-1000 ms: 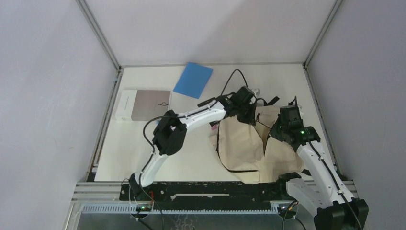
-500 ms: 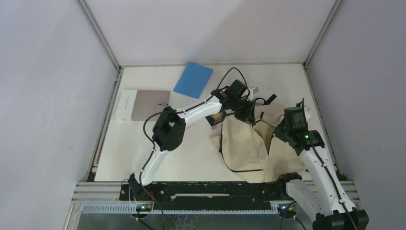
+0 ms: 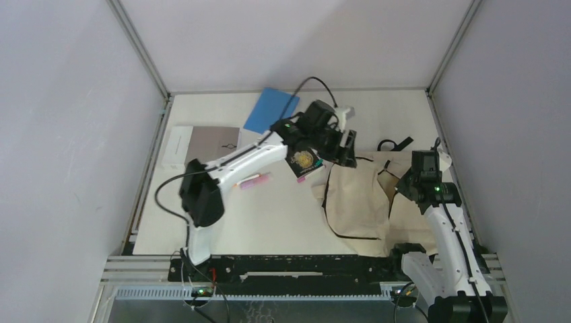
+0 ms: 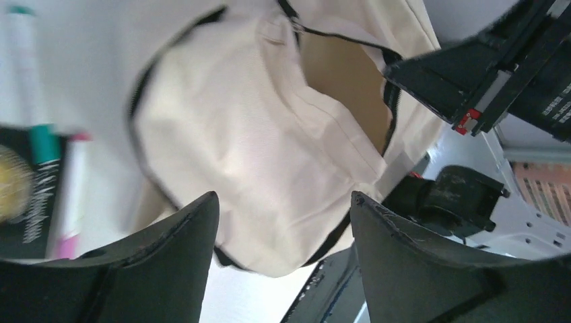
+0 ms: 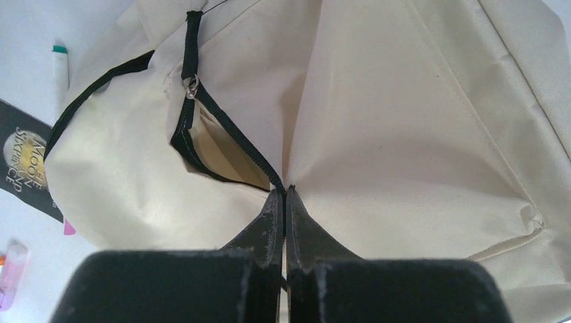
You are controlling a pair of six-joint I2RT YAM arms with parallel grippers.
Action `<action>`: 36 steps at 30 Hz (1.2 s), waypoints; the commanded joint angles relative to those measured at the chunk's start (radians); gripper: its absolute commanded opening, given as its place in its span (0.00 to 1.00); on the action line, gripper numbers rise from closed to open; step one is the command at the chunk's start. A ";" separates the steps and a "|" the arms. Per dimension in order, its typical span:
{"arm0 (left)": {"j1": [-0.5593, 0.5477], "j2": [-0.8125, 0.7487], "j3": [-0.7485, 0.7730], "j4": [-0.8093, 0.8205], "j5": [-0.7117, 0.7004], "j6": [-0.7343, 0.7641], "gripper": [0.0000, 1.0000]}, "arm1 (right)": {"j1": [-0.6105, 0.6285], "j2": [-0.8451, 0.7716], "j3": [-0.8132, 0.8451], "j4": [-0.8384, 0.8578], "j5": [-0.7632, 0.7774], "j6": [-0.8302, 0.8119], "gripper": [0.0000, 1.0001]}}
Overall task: Pack the student bag
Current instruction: Unzip the student bag at the center of the board, then pick up the stationery from the center of the board.
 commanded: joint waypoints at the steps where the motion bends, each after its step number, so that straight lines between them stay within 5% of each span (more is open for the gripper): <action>1: 0.081 -0.131 -0.154 0.055 -0.209 0.021 0.76 | -0.008 0.015 0.047 0.071 -0.050 -0.056 0.00; 7: 0.090 -0.116 -0.281 0.122 -0.392 0.170 0.70 | -0.009 0.015 0.043 0.084 -0.082 -0.065 0.00; 11: 0.104 0.034 -0.094 -0.014 -0.501 0.221 0.66 | -0.009 0.010 0.038 0.090 -0.095 -0.065 0.00; 25: 0.133 0.441 0.400 -0.076 -0.444 0.238 0.65 | -0.007 -0.012 0.023 0.092 -0.144 -0.060 0.00; 36: 0.136 0.545 0.459 -0.123 -0.395 0.191 0.58 | -0.006 -0.003 0.014 0.107 -0.151 -0.063 0.00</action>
